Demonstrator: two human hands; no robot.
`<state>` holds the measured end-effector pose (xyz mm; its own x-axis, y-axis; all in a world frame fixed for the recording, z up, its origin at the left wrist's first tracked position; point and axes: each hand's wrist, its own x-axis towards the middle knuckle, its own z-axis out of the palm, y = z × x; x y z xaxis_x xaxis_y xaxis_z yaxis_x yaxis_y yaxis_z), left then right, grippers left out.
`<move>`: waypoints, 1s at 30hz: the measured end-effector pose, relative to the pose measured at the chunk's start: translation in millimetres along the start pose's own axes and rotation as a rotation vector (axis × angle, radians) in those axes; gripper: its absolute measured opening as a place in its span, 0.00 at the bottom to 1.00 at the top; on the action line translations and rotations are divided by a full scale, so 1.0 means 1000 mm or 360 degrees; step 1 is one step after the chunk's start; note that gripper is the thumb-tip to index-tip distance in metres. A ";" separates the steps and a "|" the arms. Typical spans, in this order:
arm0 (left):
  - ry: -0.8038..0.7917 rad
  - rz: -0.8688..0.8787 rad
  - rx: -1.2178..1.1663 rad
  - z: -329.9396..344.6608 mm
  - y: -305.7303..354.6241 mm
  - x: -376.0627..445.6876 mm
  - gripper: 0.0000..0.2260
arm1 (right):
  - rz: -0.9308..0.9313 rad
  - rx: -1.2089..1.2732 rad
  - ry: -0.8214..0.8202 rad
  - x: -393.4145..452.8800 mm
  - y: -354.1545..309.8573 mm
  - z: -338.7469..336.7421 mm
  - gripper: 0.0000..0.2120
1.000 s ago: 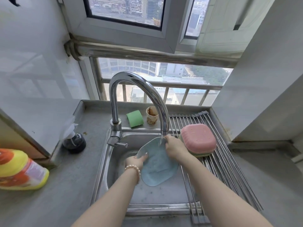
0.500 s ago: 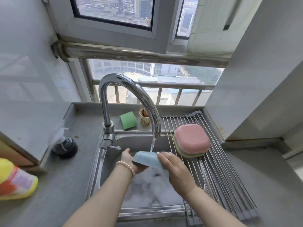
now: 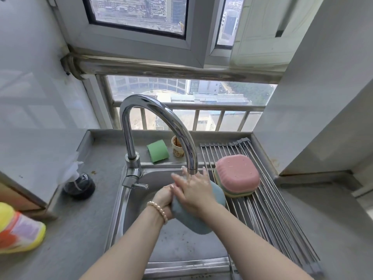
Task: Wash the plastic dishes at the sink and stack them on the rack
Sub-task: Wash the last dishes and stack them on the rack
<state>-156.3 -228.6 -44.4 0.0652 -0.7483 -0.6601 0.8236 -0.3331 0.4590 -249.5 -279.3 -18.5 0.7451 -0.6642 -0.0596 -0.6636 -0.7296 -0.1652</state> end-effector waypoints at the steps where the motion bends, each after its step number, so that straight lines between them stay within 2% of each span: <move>1: 0.0001 0.0066 -0.0011 -0.003 0.003 0.002 0.16 | 0.0268 0.0085 0.0021 0.004 0.005 -0.002 0.36; 3: 0.0036 0.0182 -0.0057 -0.012 0.010 0.005 0.17 | 0.0806 0.0458 0.0078 0.010 0.019 -0.006 0.29; 4: 0.0085 0.0245 -0.0065 -0.016 0.013 0.003 0.16 | 0.0970 0.0682 0.0038 0.011 0.027 -0.006 0.30; 6: 0.0160 0.0334 -0.0040 -0.021 0.013 0.000 0.15 | 0.1082 0.1115 -0.0068 0.012 0.036 0.000 0.30; 8: 0.0283 0.0411 0.0055 -0.018 0.011 -0.002 0.13 | 0.1233 0.1513 0.0059 0.008 0.038 0.008 0.24; 9: 0.0431 0.0483 0.0161 -0.017 0.009 0.000 0.13 | 0.1355 0.1677 0.0164 0.006 0.038 0.013 0.21; 11: 0.0802 0.0643 0.0574 -0.010 0.007 0.001 0.14 | 0.1529 0.1820 0.0269 0.004 0.042 0.024 0.17; 13: 0.1009 0.0720 0.1286 0.002 0.004 -0.008 0.15 | 0.1641 0.1804 0.0266 0.003 0.044 0.027 0.14; 15: 0.0922 0.0693 0.2017 0.010 -0.004 -0.015 0.24 | 0.1635 0.1737 0.0242 0.004 0.046 0.031 0.13; 16: 0.0877 0.0663 0.2254 0.013 -0.008 -0.017 0.30 | 0.1605 0.1743 0.0229 0.005 0.047 0.035 0.12; 18: 0.0792 0.0646 0.2541 0.015 -0.010 -0.022 0.39 | 0.1562 0.1789 0.0139 0.006 0.048 0.044 0.13; 21: 0.0679 0.0548 0.2920 0.016 -0.004 -0.023 0.42 | 0.1552 0.2003 0.0054 -0.004 0.043 0.042 0.10; 23: 0.0663 0.0455 0.2957 0.013 0.002 -0.023 0.42 | 0.1475 0.2168 0.0039 -0.011 0.037 0.035 0.08; 25: 0.0723 0.0428 0.2790 0.005 0.010 -0.023 0.38 | 0.1360 0.2331 0.0097 -0.016 0.030 0.032 0.07; 28: 0.0872 0.0502 0.2518 -0.011 0.019 -0.020 0.31 | 0.1291 0.2599 0.0231 -0.023 0.016 0.030 0.10; 30: 0.0919 0.0541 0.2471 -0.020 0.019 -0.019 0.30 | 0.1352 0.2574 0.0156 -0.030 0.007 0.032 0.12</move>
<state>-130.5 -209.6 -35.2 0.5819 -0.7242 -0.3701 -0.5381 -0.6841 0.4924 -274.6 -258.8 -49.4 0.2340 -0.7774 -0.5838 -0.0645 0.5868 -0.8072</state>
